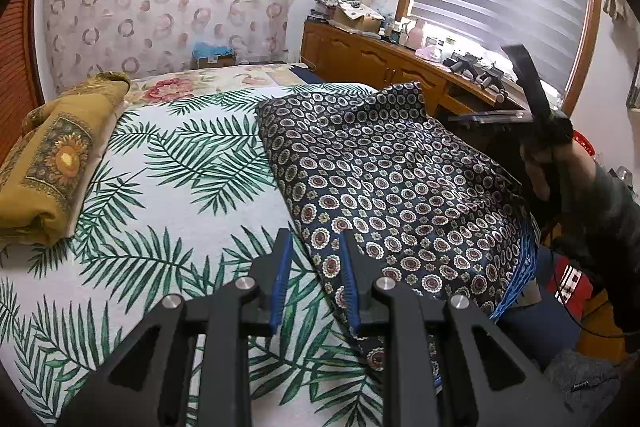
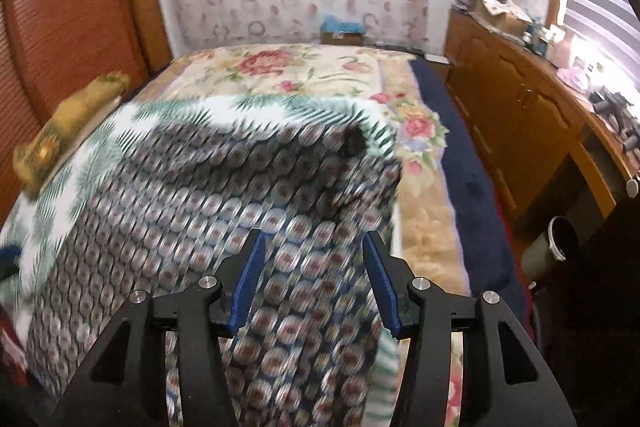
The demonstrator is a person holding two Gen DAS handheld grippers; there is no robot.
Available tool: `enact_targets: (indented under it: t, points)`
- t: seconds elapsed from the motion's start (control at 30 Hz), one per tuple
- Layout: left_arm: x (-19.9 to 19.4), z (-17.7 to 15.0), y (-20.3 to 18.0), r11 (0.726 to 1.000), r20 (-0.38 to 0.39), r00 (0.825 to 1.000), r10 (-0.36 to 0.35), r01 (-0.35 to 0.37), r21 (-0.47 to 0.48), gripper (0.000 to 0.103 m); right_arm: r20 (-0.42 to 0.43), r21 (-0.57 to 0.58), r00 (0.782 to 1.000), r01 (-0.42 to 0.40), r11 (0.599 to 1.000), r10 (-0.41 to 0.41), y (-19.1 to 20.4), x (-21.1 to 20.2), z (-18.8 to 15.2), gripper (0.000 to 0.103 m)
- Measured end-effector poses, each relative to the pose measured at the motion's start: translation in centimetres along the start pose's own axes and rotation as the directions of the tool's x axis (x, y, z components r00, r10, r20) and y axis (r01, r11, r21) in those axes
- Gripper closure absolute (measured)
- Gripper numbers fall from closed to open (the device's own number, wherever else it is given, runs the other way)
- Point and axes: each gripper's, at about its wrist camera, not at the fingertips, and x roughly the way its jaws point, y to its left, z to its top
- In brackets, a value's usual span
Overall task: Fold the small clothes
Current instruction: 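Grasp the robe's folded end with the right gripper and fold it over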
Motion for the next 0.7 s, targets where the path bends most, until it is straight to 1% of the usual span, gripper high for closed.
enact_targets:
  t: [0.13,0.23,0.3,0.33,0.37,0.4,0.47,0.53,0.63,0.7]
  points:
    - [0.4,-0.1,-0.2,1.000,-0.008,1.000,-0.004,0.004,0.002,0.082,-0.027,-0.056,1.000,0.005,0.998,-0.007,1.3,-0.4,-3.2,0.052]
    - [0.8,-0.1,-0.3,1.000,-0.019,1.000,-0.023,0.023,0.000,0.082,-0.056,-0.060,0.998,-0.007,0.998,0.003,1.6,-0.4,-5.1,0.054]
    - [1.1,-0.1,-0.3,0.999,-0.030,0.999,-0.038,0.038,-0.001,0.082,-0.068,-0.071,0.998,-0.007,0.997,0.002,1.9,-0.4,-6.1,0.072]
    - [1.2,0.0,-0.4,0.999,-0.034,0.999,-0.040,0.040,0.000,0.081,-0.072,-0.082,0.997,-0.008,0.997,0.002,2.1,-0.3,-6.5,0.076]
    - [1.3,0.0,-0.5,0.999,-0.042,0.998,-0.038,0.038,0.002,0.079,-0.071,-0.096,0.997,-0.011,0.995,0.004,2.4,-0.2,-6.8,0.091]
    - [1.5,0.0,-0.6,0.999,-0.047,0.998,-0.034,0.035,0.005,0.078,-0.065,-0.119,0.998,-0.011,0.993,0.003,2.7,-0.3,-7.1,0.097]
    - [1.8,-0.1,-0.7,0.999,-0.060,0.998,-0.033,0.034,0.006,0.077,-0.043,-0.140,0.999,-0.002,0.990,-0.004,2.9,-0.6,-7.4,0.101]
    - [2.1,-0.2,-0.8,0.999,-0.071,0.997,-0.032,0.033,0.009,0.077,-0.009,-0.145,1.000,0.011,0.989,-0.012,3.0,-1.5,-7.5,0.102]
    - [2.2,-0.5,-0.9,0.999,-0.084,0.996,-0.035,0.036,0.011,0.076,0.052,-0.125,0.998,0.050,0.991,-0.044,2.4,-3.2,-7.4,0.102]
    - [2.3,-0.6,-0.9,0.999,-0.088,0.995,-0.051,0.052,0.003,0.076,0.068,-0.103,0.996,0.061,0.993,-0.054,1.6,-4.2,-7.3,0.102]
